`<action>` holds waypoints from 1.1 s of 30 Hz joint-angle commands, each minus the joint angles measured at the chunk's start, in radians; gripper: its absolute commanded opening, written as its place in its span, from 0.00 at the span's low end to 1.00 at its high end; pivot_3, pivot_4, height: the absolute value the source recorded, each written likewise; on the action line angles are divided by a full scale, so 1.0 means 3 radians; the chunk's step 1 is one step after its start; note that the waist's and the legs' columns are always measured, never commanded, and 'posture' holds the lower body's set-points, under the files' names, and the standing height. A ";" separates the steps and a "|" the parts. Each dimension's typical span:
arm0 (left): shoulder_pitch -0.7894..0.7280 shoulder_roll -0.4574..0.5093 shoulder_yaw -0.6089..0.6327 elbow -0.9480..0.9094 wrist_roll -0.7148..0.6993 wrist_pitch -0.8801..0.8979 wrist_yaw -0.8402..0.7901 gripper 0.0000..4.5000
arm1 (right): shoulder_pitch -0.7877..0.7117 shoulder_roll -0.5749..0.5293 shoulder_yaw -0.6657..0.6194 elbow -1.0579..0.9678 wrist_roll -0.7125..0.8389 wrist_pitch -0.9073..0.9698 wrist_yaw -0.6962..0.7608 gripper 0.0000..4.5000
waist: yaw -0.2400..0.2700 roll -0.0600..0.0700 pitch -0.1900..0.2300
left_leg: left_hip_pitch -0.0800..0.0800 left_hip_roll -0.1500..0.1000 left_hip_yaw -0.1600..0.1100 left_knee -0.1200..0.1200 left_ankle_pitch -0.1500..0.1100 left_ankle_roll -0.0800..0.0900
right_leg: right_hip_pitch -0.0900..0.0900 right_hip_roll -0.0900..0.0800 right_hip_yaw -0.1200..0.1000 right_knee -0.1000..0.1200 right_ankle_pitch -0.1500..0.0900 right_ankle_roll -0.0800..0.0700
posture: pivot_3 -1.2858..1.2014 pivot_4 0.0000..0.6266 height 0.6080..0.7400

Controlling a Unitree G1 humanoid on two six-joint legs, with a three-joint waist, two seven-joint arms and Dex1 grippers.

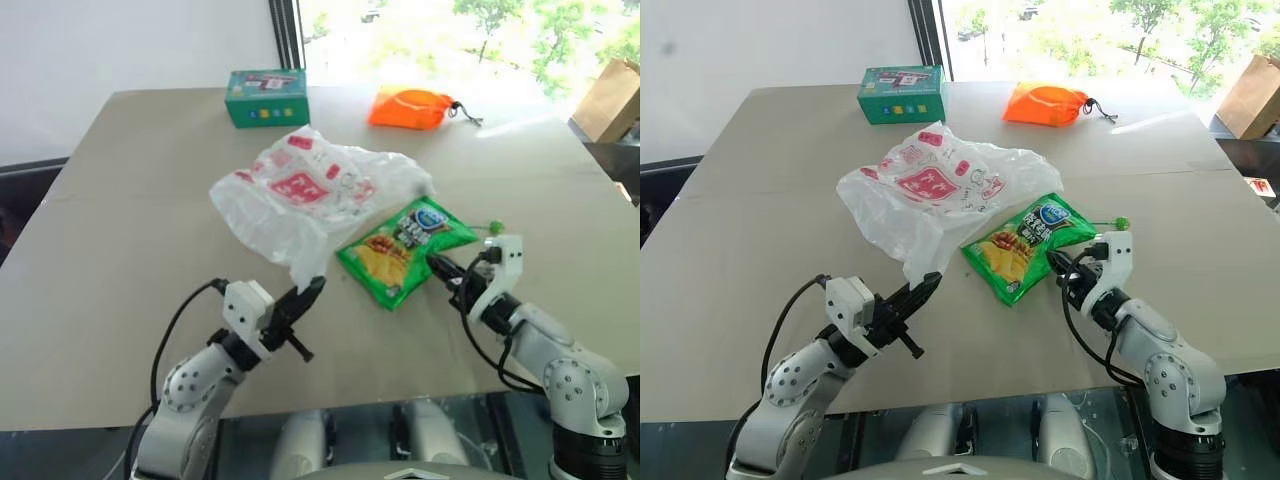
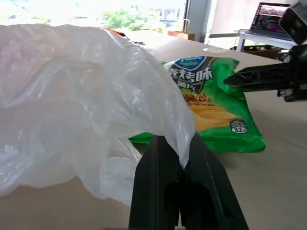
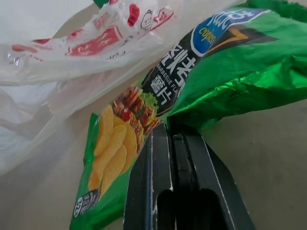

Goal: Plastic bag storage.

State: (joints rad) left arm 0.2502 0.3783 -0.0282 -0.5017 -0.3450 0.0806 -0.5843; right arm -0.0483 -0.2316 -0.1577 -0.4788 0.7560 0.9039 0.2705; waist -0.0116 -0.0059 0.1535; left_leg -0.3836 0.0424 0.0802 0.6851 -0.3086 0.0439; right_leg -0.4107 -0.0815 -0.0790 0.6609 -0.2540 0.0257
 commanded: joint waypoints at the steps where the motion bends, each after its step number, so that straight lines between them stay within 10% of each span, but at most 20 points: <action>1: 0.0022 -0.0044 0.0076 -0.0056 0.0103 -0.0120 0.0122 0.00 | -0.0046 -0.0089 -0.0037 0.0275 0.0069 0.0172 0.0031 0.34 | 0.0001 0.0000 0.0000 | -0.0001 -0.0001 0.0000 0.0000 0.0000 0.0000 | 0.0000 0.0000 0.0000 0.0000 0.0000 0.0000 | 0.52 0.24 1.00; 8: -0.0020 -0.0065 0.0071 0.0008 0.0165 -0.0171 0.0159 0.00 | -0.0319 0.0042 -0.0008 0.0646 -0.0006 0.0079 -0.0058 0.99 | -0.0001 -0.0015 -0.0011 | 0.0007 -0.0001 0.0000 0.0000 0.0000 0.0001 | 0.0006 0.0000 0.0000 0.0001 0.0000 0.0000 | 0.52 0.24 1.00; 15: -0.0005 -0.0091 0.0046 0.0078 0.0205 -0.0270 0.0147 0.00 | -0.0462 0.0316 0.0199 0.1028 -0.0349 -0.0314 -0.0146 0.99 | -0.0015 -0.0034 -0.0025 | 0.0011 0.0002 0.0003 0.0000 0.0000 0.0001 | 0.0007 0.0001 0.0004 0.0002 0.0000 0.0000 | 0.52 0.24 1.00; 25: -0.0003 -0.0116 0.0012 0.0064 0.0229 -0.0314 0.0148 0.00 | -0.0627 0.0293 0.0053 0.1112 0.0116 -0.0063 0.0251 0.12 | -0.0011 -0.0036 -0.0027 | 0.0012 0.0005 0.0004 0.0000 0.0000 0.0000 | 0.0007 0.0002 0.0004 0.0002 0.0001 -0.0001 | 0.52 0.24 1.00; 33: 0.0043 -0.0073 -0.0014 0.0089 0.0231 -0.0394 0.0035 0.00 | -0.1082 0.0349 0.0249 0.1402 0.0219 0.0141 0.0470 0.12 | -0.0026 -0.0025 -0.0019 | 0.0009 0.0012 0.0005 -0.0001 -0.0001 0.0001 | 0.0003 0.0008 0.0019 0.0002 0.0001 -0.0003 | 0.52 0.24 1.00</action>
State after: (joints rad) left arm 0.2636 0.3482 -0.0368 -0.4590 -0.2765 -0.0091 -0.5661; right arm -0.3513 -0.1423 -0.0956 -0.0616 0.8227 0.9568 0.4049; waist -0.0194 -0.0135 0.1478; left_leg -0.3812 0.0461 0.0816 0.6847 -0.3087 0.0442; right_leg -0.4102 -0.0787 -0.0735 0.6615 -0.2537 0.0248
